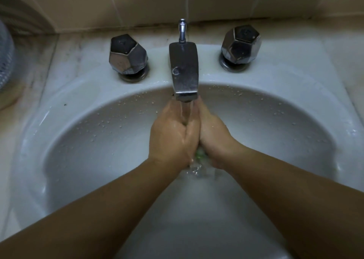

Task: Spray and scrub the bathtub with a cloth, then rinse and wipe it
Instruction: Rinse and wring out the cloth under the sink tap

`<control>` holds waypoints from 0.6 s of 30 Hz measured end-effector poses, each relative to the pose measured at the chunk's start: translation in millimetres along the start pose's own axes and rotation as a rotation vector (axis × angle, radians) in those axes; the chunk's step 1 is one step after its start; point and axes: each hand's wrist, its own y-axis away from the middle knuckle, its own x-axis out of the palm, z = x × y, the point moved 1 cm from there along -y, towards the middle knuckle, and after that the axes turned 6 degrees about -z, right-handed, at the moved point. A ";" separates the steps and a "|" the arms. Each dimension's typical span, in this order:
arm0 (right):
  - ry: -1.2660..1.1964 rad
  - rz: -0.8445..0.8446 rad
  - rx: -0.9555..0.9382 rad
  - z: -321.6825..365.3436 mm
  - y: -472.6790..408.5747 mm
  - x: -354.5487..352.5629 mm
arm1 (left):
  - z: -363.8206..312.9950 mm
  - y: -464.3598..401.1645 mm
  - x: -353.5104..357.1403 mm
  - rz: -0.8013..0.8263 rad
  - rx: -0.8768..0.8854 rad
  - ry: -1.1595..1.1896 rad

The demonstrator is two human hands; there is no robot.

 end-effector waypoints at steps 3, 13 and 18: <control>0.081 -0.046 -0.102 5.7 4.0 1.9 | -1.1 -1.9 0.5 -0.080 -0.016 0.038; 0.396 -0.035 -0.404 15.4 8.9 -1.9 | 8.6 -2.9 -9.0 -0.012 -0.249 0.099; 0.382 0.014 -0.525 13.5 18.5 2.5 | 11.7 -6.6 -21.1 0.047 -0.380 0.192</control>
